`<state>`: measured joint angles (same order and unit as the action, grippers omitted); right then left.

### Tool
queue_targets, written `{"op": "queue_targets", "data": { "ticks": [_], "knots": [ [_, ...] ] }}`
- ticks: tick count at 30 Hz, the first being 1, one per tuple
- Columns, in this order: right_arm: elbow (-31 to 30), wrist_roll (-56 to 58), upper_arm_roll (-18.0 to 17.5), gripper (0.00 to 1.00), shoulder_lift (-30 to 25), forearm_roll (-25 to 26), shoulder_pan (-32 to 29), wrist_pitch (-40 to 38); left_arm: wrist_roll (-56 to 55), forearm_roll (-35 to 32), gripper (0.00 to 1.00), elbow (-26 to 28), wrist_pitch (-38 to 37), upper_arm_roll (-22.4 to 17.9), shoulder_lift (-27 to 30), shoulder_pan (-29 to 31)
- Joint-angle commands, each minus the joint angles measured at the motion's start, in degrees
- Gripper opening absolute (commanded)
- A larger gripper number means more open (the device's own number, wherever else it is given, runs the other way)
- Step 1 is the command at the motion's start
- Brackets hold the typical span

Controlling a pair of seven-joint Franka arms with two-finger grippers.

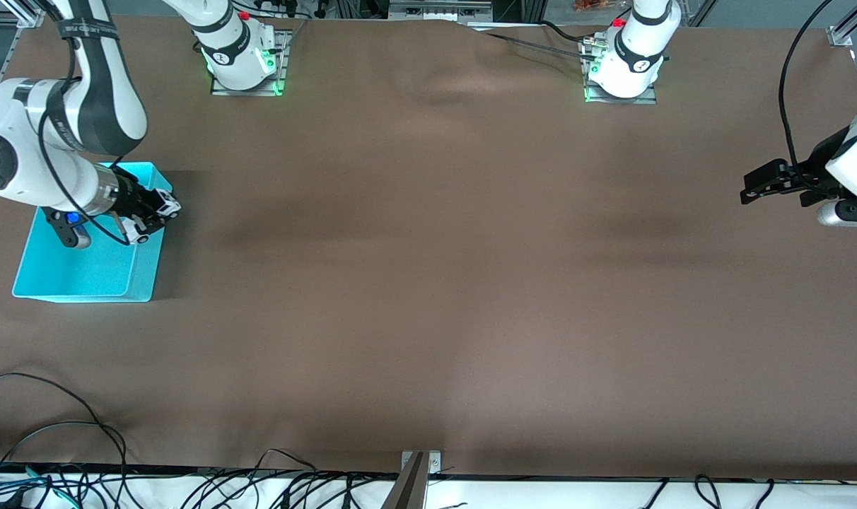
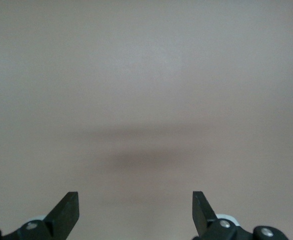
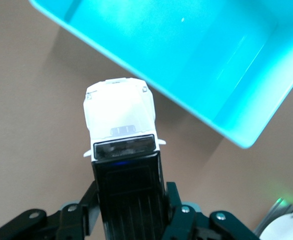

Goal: Wind and store white jeep toy

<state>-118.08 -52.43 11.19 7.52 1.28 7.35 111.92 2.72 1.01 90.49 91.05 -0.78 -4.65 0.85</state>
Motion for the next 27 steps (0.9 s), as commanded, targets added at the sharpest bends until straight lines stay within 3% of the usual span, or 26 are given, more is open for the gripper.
{"op": "queue_targets", "data": {
  "ticks": [1, 27],
  "knots": [
    [-1.45, 8.30, 2.86, 0.00, -1.28, -0.84, -0.41, -0.56, 0.88, 1.63, 1.00, 0.21, -0.35, -0.45, 0.25, -0.06],
    [-3.99, 36.96, 17.37, 0.00, 2.05, 0.04, -0.76, 4.09, 0.79, 1.63, 1.00, 0.21, -0.35, -0.45, 0.25, -0.06]
  ]
}}
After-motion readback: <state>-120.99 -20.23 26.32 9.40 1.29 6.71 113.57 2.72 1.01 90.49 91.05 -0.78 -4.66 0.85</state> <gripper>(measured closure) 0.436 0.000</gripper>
